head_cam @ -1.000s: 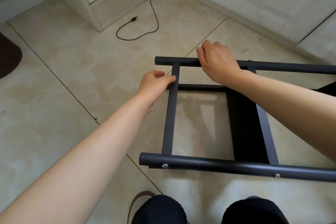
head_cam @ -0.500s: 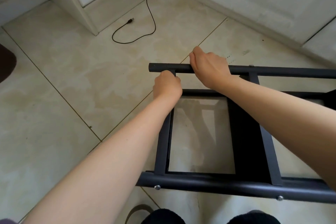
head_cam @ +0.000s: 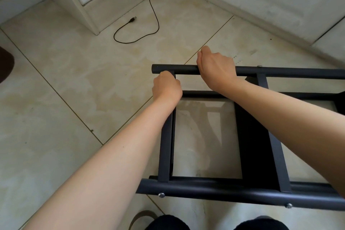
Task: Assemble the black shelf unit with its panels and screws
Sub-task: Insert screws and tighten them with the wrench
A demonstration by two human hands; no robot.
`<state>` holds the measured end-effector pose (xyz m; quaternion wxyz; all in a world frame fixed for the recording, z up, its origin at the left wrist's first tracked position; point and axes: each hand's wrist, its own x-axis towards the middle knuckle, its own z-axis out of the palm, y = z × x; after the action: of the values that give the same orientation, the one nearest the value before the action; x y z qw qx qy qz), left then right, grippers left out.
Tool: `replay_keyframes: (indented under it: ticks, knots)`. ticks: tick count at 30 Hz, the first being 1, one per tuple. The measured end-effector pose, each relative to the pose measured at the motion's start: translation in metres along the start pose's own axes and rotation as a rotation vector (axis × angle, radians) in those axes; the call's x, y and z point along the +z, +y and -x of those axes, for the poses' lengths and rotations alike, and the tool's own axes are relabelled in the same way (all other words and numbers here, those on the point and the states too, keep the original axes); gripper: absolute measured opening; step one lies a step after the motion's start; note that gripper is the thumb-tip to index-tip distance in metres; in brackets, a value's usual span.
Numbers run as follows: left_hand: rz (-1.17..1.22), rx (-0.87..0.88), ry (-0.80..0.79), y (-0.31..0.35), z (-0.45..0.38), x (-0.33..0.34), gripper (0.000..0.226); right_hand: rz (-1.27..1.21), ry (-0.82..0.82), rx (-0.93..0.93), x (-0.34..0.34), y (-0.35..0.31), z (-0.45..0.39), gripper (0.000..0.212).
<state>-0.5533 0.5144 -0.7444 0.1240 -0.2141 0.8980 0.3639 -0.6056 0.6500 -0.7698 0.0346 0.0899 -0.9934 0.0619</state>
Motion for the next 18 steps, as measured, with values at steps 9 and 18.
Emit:
replay_keyframes:
  ticks: [9,18]
  knots:
    - [0.162,0.003,-0.085,-0.004,-0.004,-0.006,0.032,-0.152,-0.064,0.035,-0.013,0.0,0.004,0.03]
    - [0.262,0.168,-0.402,-0.061,0.04,-0.042,0.042,-0.688,-0.004,0.113,-0.031,0.002,0.058,0.016]
